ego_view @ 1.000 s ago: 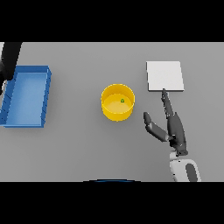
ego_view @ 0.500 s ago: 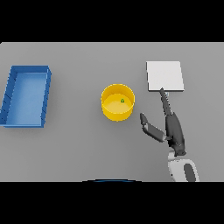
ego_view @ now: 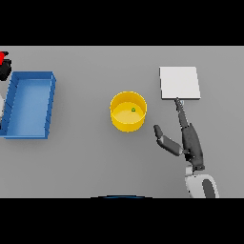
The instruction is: Pick up the red beaker and tilt it to pour out 1 green nut into yellow bowl. Pick up the yellow bowl and place it on the metallic measuring scale.
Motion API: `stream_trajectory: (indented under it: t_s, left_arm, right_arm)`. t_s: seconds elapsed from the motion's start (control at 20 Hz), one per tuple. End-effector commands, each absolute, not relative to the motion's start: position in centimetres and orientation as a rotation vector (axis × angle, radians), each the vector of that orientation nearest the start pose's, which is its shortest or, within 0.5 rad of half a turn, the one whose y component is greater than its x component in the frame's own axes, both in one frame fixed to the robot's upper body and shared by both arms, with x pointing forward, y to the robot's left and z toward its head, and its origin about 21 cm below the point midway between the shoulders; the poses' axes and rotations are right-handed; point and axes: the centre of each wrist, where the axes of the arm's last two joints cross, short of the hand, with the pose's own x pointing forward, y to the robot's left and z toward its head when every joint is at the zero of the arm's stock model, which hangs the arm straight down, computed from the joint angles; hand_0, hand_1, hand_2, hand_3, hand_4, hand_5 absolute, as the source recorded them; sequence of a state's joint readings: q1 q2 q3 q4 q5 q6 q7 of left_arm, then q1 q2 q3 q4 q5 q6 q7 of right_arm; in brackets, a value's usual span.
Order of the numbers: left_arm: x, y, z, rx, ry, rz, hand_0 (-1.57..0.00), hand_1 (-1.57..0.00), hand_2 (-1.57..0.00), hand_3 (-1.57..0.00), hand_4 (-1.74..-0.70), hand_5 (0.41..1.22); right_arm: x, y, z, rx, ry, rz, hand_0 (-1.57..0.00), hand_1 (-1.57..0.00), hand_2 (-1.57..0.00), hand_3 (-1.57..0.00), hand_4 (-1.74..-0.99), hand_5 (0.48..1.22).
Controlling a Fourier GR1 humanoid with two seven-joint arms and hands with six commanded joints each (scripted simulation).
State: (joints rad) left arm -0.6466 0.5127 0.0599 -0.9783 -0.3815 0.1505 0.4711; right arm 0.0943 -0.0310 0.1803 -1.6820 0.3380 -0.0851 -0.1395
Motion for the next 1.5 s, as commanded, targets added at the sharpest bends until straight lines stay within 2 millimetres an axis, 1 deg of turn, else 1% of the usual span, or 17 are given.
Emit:
stream_trajectory:
  t_s: [0.0, 0.1, 0.25, 0.4, 0.45, 0.5, 0.6, 0.65, 0.75, 0.8, 0.9, 1.0, 1.05, 1.1, 1.2, 1.35, 1.45]
  left_arm:
    - [39.0, 33.9, 11.5, 0.879, -1.157, -0.231, -1.57, -1.57, -1.57, -1.48, -1.74, 1.221]
    - [38.2, 33.6, 10.6, 0.854, -1.148, -0.213, -1.57, -1.57, -1.57, -1.51, -1.74, 1.221]
    - [36.9, 33.0, 9.3, 0.820, -1.130, -0.192, -1.57, -1.57, -1.57, -1.54, -1.74, 1.151]
    - [35.9, 32.9, 9.2, 0.835, -1.126, -0.194, -1.57, -1.57, -1.57, -1.56, -1.74, 1.046]
    - [35.9, 32.6, 8.6, 0.841, -1.119, -0.216, -1.57, -1.57, -1.57, -1.56, -1.71, 0.991]
    - [35.5, 32.7, 8.3, 0.846, -1.098, -0.227, -1.57, -1.57, -1.57, -1.56, -1.65, 0.941]
    - [35.2, 32.8, 8.5, 0.862, -1.087, -0.255, -1.57, -1.57, -1.56, -1.54, -1.40, 0.848]
    - [35.0, 33.1, 8.3, 0.858, -1.085, -0.263, -1.57, -1.54, -1.50, -1.47, -1.28, 0.810]
    - [34.4, 33.3, 8.1, 0.837, -1.092, -0.296, -1.39, -1.22, -1.21, -1.14, -1.07, 0.749]
    - [34.3, 33.1, 8.2, 0.836, -1.085, -0.300, -1.21, -1.00, -1.02, -0.95, -1.00, 0.720]
    - [34.4, 33.0, 7.8, 0.826, -1.049, -0.328, -0.77, -0.64, -0.65, -0.61, -0.92, 0.677]
    - [34.3, 33.4, 7.6, 0.836, -1.034, -0.381, -0.49, -0.41, -0.42, -0.39, -0.86, 0.657]
    - [34.4, 33.4, 7.6, 0.840, -1.036, -0.403, -0.39, -0.33, -0.33, -0.31, -0.84, 0.657]
    - [34.4, 33.0, 6.8, 0.828, -1.038, -0.422, -0.32, -0.26, -0.27, -0.25, -0.82, 0.657]
    - [34.8, 33.2, 7.2, 0.836, -1.041, -0.413, -0.20, -0.17, -0.17, -0.16, -0.80, 0.652]
    - [34.8, 33.3, 7.0, 0.830, -1.073, -0.414, -0.10, -0.08, -0.09, -0.08, -0.78, 0.651]
    - [34.6, 33.1, 7.0, 0.840, -1.099, -0.423, -0.07, -0.05, -0.06, -0.05, -0.76, 0.657]
  right_arm:
    - [22.4, -19.9, 0.3, -0.204, -1.747, 0.338, 0.00, 0.00, 0.00, 0.00, -1.014, 0.648]
    - [22.1, -20.0, 0.4, -0.201, -1.758, 0.344, 0.00, 0.00, 0.00, 0.00, -1.004, 0.648]
    - [21.9, -19.9, 0.3, -0.187, -1.776, 0.336, 0.00, 0.00, 0.00, 0.00, -1.012, 0.650]
    - [21.9, -19.6, -0.1, -0.197, -1.760, 0.343, 0.00, 0.00, 0.00, 0.00, -1.013, 0.644]
    - [22.5, -19.8, 0.3, -0.207, -1.746, 0.327, 0.00, 0.00, 0.00, 0.00, -1.017, 0.638]
    - [22.4, -20.0, 0.2, -0.211, -1.748, 0.337, 0.00, 0.00, 0.00, 0.00, -1.021, 0.636]
    - [22.7, -19.8, 0.3, -0.222, -1.762, 0.337, 0.00, 0.00, 0.00, 0.00, -1.017, 0.635]
    - [22.5, -19.9, 0.5, -0.220, -1.770, 0.333, 0.00, 0.00, 0.00, 0.00, -1.012, 0.634]
    - [22.2, -20.1, 0.4, -0.214, -1.768, 0.329, 0.00, 0.00, 0.00, 0.00, -1.007, 0.635]
    - [22.0, -20.1, 0.3, -0.206, -1.769, 0.333, 0.00, 0.00, 0.00, 0.00, -1.004, 0.636]
    - [22.2, -20.2, 0.3, -0.205, -1.760, 0.323, 0.00, 0.00, 0.00, 0.00, -1.005, 0.634]
    - [22.3, -20.2, 0.5, -0.209, -1.768, 0.326, 0.00, 0.00, 0.00, 0.00, -1.009, 0.639]
    - [22.3, -20.2, 0.4, -0.208, -1.771, 0.330, 0.00, 0.00, 0.00, 0.00, -1.011, 0.639]
    - [22.3, -20.2, 0.4, -0.207, -1.771, 0.333, 0.00, 0.00, 0.00, 0.00, -1.009, 0.639]
    - [22.3, -19.8, 0.4, -0.206, -1.766, 0.334, 0.00, 0.00, 0.00, 0.00, -1.015, 0.642]
    - [22.6, -20.3, 0.7, -0.247, -1.727, 0.387, 0.00, 0.00, 0.00, 0.00, -1.020, 0.640]
    - [23.4, -20.2, 1.5, -0.191, -1.742, 0.516, 0.00, 0.00, 0.00, 0.00, -1.005, 0.669]
